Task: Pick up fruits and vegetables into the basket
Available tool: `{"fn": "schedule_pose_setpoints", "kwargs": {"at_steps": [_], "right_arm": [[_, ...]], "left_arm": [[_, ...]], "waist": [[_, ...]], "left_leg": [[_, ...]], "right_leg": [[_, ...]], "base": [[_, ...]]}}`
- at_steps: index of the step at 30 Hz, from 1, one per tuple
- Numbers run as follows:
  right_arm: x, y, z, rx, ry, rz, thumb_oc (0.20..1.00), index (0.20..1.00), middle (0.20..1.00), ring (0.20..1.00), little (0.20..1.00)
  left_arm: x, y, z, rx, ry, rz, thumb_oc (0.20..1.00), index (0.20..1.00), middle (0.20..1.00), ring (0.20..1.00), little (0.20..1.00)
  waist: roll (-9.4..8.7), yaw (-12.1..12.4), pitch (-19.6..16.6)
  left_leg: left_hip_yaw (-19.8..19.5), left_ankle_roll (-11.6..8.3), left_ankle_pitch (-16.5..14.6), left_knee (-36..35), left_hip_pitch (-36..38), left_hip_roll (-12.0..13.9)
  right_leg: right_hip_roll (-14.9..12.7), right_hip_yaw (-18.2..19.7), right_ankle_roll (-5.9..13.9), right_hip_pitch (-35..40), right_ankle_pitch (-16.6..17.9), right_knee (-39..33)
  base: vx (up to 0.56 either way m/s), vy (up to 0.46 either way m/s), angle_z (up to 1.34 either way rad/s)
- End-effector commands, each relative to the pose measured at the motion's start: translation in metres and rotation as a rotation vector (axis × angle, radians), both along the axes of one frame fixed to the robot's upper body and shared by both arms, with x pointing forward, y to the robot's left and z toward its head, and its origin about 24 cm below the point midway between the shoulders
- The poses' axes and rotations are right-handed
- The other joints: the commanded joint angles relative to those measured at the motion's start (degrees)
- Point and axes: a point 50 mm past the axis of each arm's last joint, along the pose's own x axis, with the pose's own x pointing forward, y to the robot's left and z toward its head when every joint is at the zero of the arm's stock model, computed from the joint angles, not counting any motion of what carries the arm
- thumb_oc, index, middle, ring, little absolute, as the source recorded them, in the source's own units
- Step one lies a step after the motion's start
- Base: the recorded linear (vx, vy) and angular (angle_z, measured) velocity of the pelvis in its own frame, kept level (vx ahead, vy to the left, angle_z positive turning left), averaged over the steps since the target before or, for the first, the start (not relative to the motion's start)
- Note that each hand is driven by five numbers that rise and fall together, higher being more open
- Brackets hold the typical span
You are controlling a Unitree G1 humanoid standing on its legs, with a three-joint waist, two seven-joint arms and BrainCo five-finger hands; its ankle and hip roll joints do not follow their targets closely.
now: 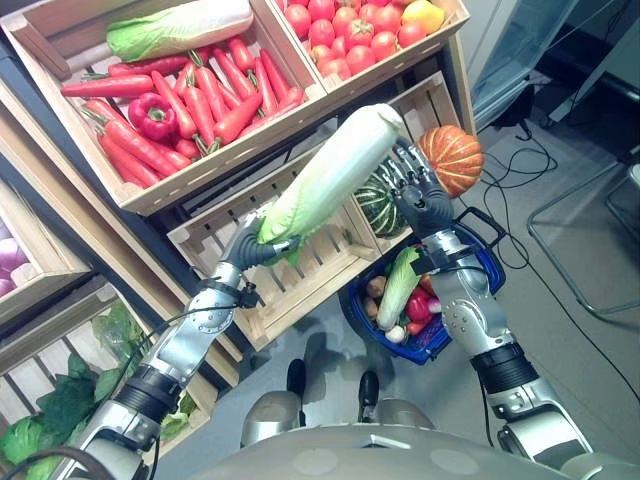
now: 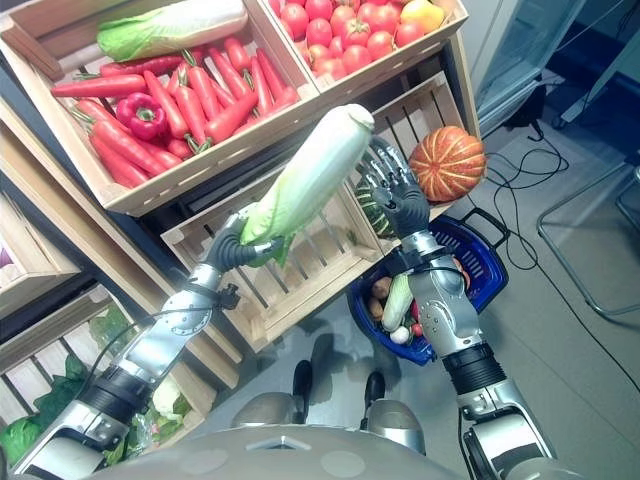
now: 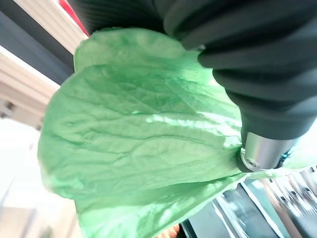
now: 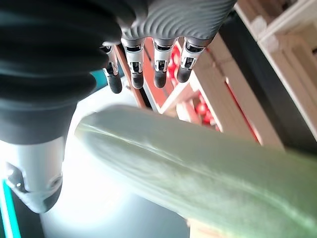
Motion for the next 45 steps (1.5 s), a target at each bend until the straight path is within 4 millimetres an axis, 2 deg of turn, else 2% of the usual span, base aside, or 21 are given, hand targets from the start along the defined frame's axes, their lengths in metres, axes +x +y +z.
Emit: {"fn": "schedule_pose_setpoints", "kwargs": {"at_steps": [1,12,23,29,36,37,38,39,40,45], "right_arm": [[-0.006,0.008,0.006,0.071,-0.038,0.102,1.000,1.000,1.000,1.000,1.000],[-0.013,0.015,-0.003,0.057,0.007,0.178,1.000,1.000,1.000,1.000,1.000],[-0.013,0.015,0.000,0.068,-0.005,0.202,1.000,1.000,1.000,1.000,1.000],[-0.014,0.016,0.008,0.103,-0.066,0.237,1.000,1.000,1.000,1.000,1.000],[-0.014,0.015,0.013,0.137,-0.082,0.246,1.000,1.000,1.000,1.000,1.000],[-0.015,0.015,0.012,0.137,-0.082,0.248,0.802,0.802,0.802,0.802,0.802],[-0.015,0.015,0.011,0.137,-0.077,0.252,0.492,0.492,0.492,0.492,0.492],[-0.015,0.017,0.011,0.138,-0.074,0.253,0.282,0.282,0.282,0.282,0.282],[-0.015,0.017,0.011,0.138,-0.073,0.256,0.200,0.200,0.200,0.200,0.200],[-0.016,0.019,0.009,0.133,-0.063,0.266,0.200,0.200,0.200,0.200,0.200]], "left_arm": [[0.001,-0.015,0.026,-0.091,-0.105,-0.124,0.200,0.200,0.200,0.200,0.200],[-0.004,-0.017,0.028,-0.074,-0.085,-0.180,0.200,0.200,0.200,0.200,0.200],[-0.003,-0.013,0.011,0.022,0.028,-0.186,0.200,0.200,0.200,0.200,0.200],[-0.004,-0.013,-0.002,0.049,0.174,-0.221,0.200,0.200,0.200,0.200,0.200],[-0.005,-0.010,-0.009,0.122,0.246,-0.254,0.200,0.200,0.200,0.200,0.200],[-0.006,-0.010,-0.010,0.129,0.250,-0.258,0.200,0.200,0.200,0.200,0.200],[-0.006,-0.010,-0.011,0.131,0.257,-0.259,0.200,0.200,0.200,0.200,0.200],[-0.005,-0.010,-0.010,0.134,0.258,-0.260,0.200,0.200,0.200,0.200,0.200],[-0.005,-0.010,-0.010,0.136,0.256,-0.260,0.200,0.200,0.200,0.200,0.200],[-0.004,-0.009,-0.009,0.144,0.253,-0.255,0.200,0.200,0.200,0.200,0.200]], "waist": [[-1.88,0.37,-3.68],[-2.01,0.17,-4.84],[-1.83,-0.01,-5.22],[-1.54,0.00,-5.51],[-1.31,-0.23,-5.94],[-1.29,-0.28,-5.99],[-1.27,-0.36,-6.04],[-1.22,-0.40,-6.05],[-1.21,-0.42,-6.05],[-1.29,-0.49,-5.94]], "left_leg": [[1.09,1.25,-5.87,0.23,0.64,-2.05],[1.55,1.60,-6.41,0.09,1.29,-1.66],[1.75,1.77,-6.44,0.09,1.00,-1.54],[1.81,1.87,-6.38,0.09,0.86,-1.51],[2.01,1.96,-6.39,0.09,0.70,-1.42],[2.12,1.97,-6.40,0.09,0.70,-1.38],[2.23,2.00,-6.37,0.09,0.70,-1.35],[2.29,2.05,-6.32,0.09,0.68,-1.33],[2.38,2.04,-6.32,0.09,0.65,-1.28],[2.55,2.11,-6.29,0.09,0.54,-1.27]], "right_leg": [[-1.39,-0.65,3.39,0.15,-0.96,0.44],[-1.36,0.58,3.81,0.23,-0.99,0.33],[-1.46,0.86,4.00,-0.22,-0.96,0.33],[-1.48,1.11,4.09,-0.33,-1.00,0.33],[-1.51,1.43,4.24,-0.61,-1.02,0.33],[-1.51,1.47,4.26,-0.65,-1.02,0.33],[-1.52,1.55,4.28,-0.65,-1.00,0.33],[-1.50,1.65,4.26,-0.71,-0.95,0.33],[-1.51,1.66,4.28,-0.73,-0.95,0.33],[-1.45,1.97,4.25,-0.90,-0.88,0.33]], "base": [[0.03,-0.007,-0.03],[0.01,-0.003,0.00],[0.00,0.000,0.00],[0.00,0.000,0.00],[0.00,0.000,0.00],[0.00,0.000,0.00],[0.00,0.005,-0.05],[0.00,0.004,-0.08],[0.00,0.003,-0.10],[0.00,0.002,-0.05]]}}
